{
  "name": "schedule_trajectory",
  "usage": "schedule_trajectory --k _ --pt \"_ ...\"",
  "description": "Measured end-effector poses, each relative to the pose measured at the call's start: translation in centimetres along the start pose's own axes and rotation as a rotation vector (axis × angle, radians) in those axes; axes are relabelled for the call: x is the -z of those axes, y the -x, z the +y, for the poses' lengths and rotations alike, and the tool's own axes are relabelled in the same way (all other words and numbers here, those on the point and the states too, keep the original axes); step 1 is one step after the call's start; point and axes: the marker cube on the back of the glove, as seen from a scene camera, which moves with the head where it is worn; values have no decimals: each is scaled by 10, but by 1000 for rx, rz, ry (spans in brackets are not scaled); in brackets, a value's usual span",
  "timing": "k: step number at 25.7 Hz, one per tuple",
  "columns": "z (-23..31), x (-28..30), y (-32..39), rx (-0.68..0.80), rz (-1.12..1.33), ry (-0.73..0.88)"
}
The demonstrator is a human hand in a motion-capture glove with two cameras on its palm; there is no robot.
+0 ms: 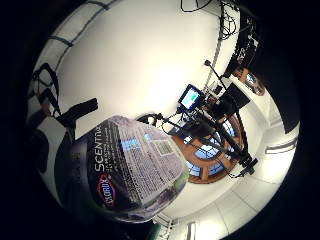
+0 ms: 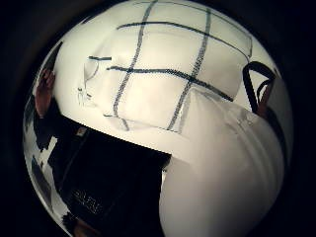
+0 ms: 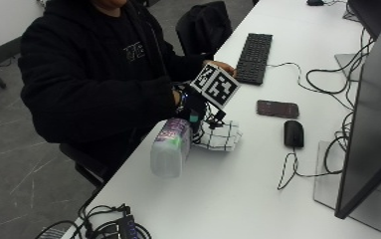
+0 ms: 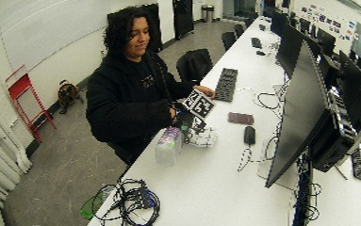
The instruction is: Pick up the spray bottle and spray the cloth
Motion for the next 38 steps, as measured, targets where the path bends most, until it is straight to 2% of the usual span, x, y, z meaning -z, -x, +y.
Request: schedule_trajectory --k 2,6,11,21,27,30,35,38 --pt "-7 11 -3 -18 -23 -21" --pt "20 11 4 37 -43 -63" --pt "34 43 3 55 -133 -218" --pt "41 130 16 190 -522 -555" --pt "27 168 26 222 -749 -739" --pt "13 180 30 195 -934 -836" --pt "-9 184 28 31 -1235 -1057" --pt "-16 179 37 -16 -1381 -1139"
